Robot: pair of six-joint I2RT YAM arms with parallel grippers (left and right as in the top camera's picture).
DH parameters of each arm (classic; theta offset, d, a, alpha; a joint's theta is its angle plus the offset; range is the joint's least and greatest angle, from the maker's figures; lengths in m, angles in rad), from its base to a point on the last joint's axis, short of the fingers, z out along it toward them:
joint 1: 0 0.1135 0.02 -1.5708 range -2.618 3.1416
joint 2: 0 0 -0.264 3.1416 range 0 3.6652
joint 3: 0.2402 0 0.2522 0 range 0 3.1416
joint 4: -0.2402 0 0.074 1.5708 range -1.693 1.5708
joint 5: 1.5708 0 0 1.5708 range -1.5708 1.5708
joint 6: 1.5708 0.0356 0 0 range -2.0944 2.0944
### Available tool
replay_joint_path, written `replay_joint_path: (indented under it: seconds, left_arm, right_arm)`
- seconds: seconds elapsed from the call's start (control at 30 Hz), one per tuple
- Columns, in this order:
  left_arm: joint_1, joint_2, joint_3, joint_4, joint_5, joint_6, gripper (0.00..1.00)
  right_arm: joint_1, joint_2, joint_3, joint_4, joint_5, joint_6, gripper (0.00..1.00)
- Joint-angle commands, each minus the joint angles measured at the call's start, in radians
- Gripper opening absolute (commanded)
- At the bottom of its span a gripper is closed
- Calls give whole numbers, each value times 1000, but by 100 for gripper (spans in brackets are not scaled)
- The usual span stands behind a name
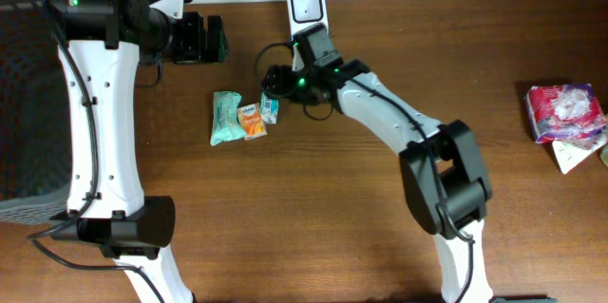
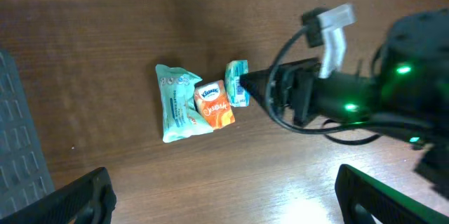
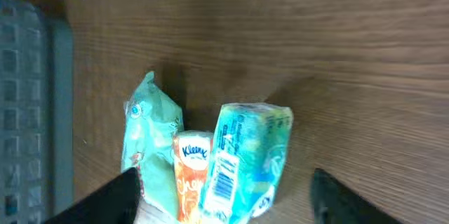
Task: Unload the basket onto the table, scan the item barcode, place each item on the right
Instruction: 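Reach the right gripper to the small green pack and grasp it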
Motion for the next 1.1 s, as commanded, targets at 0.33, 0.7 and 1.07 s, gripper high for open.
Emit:
replay_joint_path:
  seconds: [0.33,0.7,1.07]
  left_arm:
    - [13,6,-1,1,0,-3,99]
    - [13,6,-1,0,0,-3,99]
    - [13,6,-1,1,0,-3,99]
  right_arm:
    - [43,78,-6,18,-26,7,42]
    - [55,84,-25,-13,51,-2,37]
    - [-3,-34,46,-385,249,-100,4]
